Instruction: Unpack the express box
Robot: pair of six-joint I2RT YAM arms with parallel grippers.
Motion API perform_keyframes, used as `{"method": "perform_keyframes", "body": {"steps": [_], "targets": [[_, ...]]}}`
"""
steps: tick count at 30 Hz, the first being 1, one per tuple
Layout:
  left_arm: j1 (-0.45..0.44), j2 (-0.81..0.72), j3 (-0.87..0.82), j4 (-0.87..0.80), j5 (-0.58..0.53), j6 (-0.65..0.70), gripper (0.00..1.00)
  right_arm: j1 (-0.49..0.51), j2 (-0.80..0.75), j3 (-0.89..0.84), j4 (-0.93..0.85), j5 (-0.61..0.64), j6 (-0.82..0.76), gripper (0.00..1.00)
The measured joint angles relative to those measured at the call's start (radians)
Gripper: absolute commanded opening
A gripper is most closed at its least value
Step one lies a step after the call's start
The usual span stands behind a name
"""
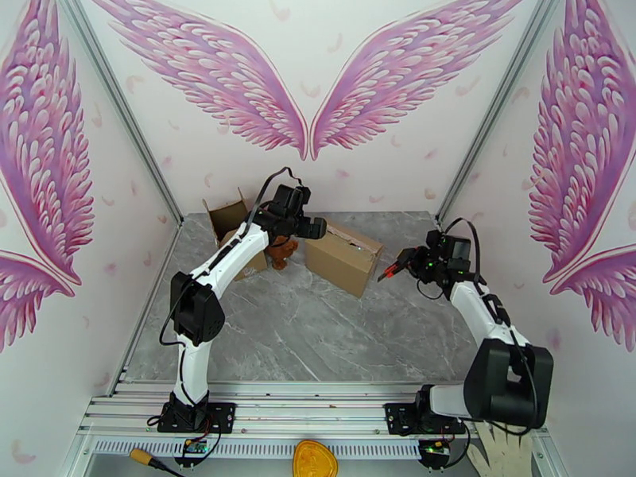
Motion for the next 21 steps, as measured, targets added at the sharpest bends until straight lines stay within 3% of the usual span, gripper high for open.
{"method": "perform_keyframes", "body": {"steps": [7,9,11,16,19,21], "targets": [[0.003,0.000,0.000,-0.027,0.015,0.001,0.99,-0.001,0.207,0.004,-0.045,-0.019,-0.052,0.08],[0.004,0.000,0.000,-0.034,0.024,0.000,0.99,-0.001,0.275,0.028,-0.045,-0.022,-0.061,0.22],[0.005,0.000,0.000,-0.040,0.029,-0.001,0.99,-0.001,0.335,0.051,-0.048,-0.020,-0.068,0.46],[0.005,0.000,0.000,-0.055,0.037,-0.016,0.99,-0.001,0.382,0.131,-0.119,0.035,-0.121,0.87],[0.007,0.000,0.000,-0.068,0.048,-0.034,0.99,0.001,0.346,0.171,-0.150,0.115,-0.172,0.99],[0.008,0.000,0.000,-0.084,0.055,-0.055,0.99,0.010,0.266,0.174,-0.167,0.191,-0.209,0.99]]}}
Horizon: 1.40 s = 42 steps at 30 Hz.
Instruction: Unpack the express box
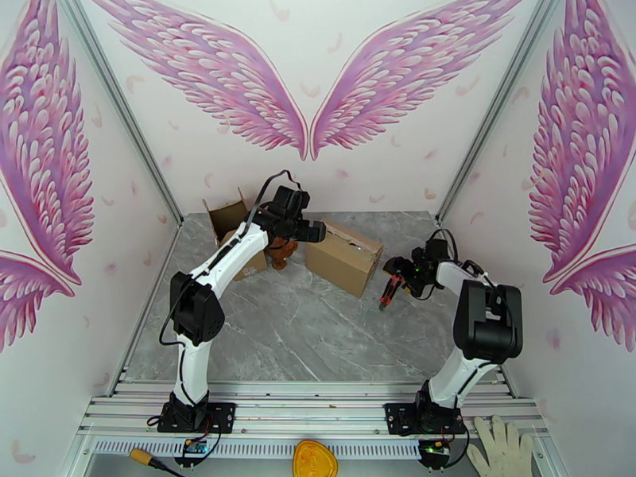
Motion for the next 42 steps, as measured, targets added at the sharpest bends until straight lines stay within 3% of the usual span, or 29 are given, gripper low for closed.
{"method": "perform_keyframes", "body": {"steps": [3,7,10,16,22,26,34,42], "targets": [[0.001,0.000,-0.001,-0.012,0.025,-0.039,0.99,0.010,-0.121,0.016,0.011,0.039,-0.045,0.99],[0.003,-0.005,-0.019,-0.015,0.081,-0.093,0.99,0.031,-0.160,0.100,0.059,0.021,-0.103,0.99],[0.003,-0.014,-0.058,-0.015,0.126,-0.131,0.99,0.062,-0.119,0.172,0.086,-0.036,-0.148,0.99],[0.008,-0.019,-0.148,0.017,0.257,-0.195,0.99,0.146,0.110,0.378,0.076,-0.246,-0.232,0.99],[0.018,-0.019,-0.163,0.076,0.321,-0.238,0.99,0.201,0.159,0.386,0.002,-0.356,-0.269,0.93],[0.030,0.000,-0.134,0.097,0.337,-0.245,0.99,0.222,0.074,0.287,-0.002,-0.373,-0.263,0.91],[0.051,0.122,0.043,0.071,0.347,-0.209,0.99,0.330,-0.182,0.085,-0.013,-0.233,-0.162,0.88],[0.052,0.111,-0.002,0.007,0.304,-0.158,0.98,0.505,-0.270,0.059,-0.037,0.157,-0.081,0.91]]}}
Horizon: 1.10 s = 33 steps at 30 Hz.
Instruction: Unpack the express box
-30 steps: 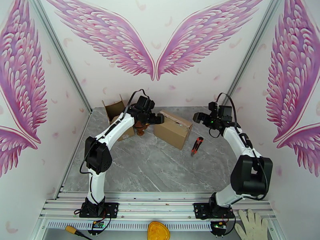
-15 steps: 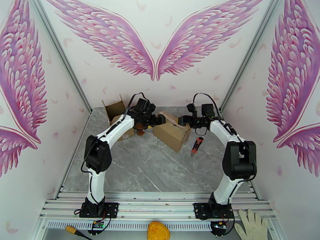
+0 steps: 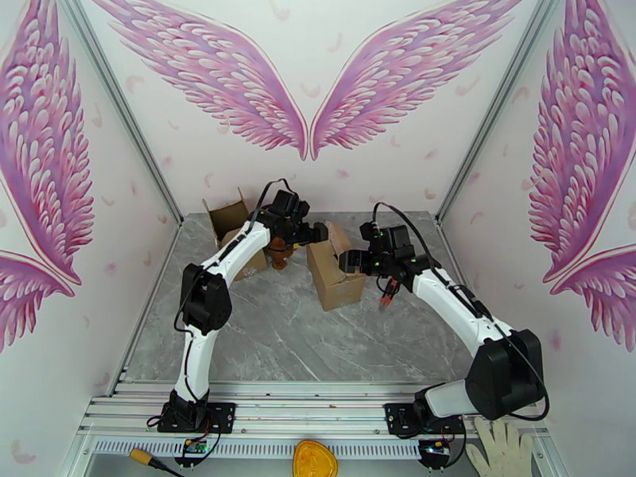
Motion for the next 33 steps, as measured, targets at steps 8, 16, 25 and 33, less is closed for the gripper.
{"method": "perform_keyframes", "body": {"steps": [8,16,25,33], "targets": [[-0.007,-0.018,-0.071,-0.004,-0.023,0.014,0.97,0.099,0.121,0.163,-0.081,0.227,-0.007,0.90],[-0.013,-0.018,-0.056,-0.034,-0.090,0.080,0.97,0.151,0.247,0.259,-0.178,0.347,-0.038,0.84],[-0.017,0.005,-0.014,-0.088,-0.134,0.154,0.95,0.231,0.361,0.404,-0.336,0.557,-0.082,0.65],[-0.021,0.032,0.028,-0.121,-0.156,0.215,0.94,0.254,0.409,0.443,-0.389,0.661,-0.069,0.52]]}}
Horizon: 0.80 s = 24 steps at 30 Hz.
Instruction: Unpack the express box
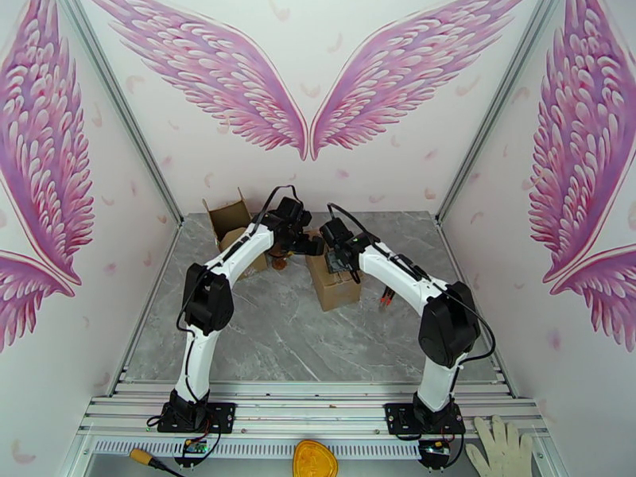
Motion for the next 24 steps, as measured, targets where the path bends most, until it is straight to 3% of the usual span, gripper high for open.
{"method": "perform_keyframes", "body": {"steps": [10,14,20,24], "targets": [[-0.006,0.014,0.034,-0.038,-0.023,0.066,0.92,0.051,-0.027,-0.013,-0.005,0.132,0.024,0.27],[-0.018,0.023,0.040,-0.035,-0.032,0.084,0.92,0.054,-0.075,-0.018,-0.020,0.142,0.011,0.24],[-0.031,0.051,0.055,-0.038,-0.037,0.107,0.92,0.000,-0.164,-0.046,-0.006,-0.016,0.071,0.24],[-0.036,0.061,0.076,-0.037,-0.034,0.110,0.91,-0.094,-0.227,-0.130,0.060,-0.183,0.139,0.33]]}}
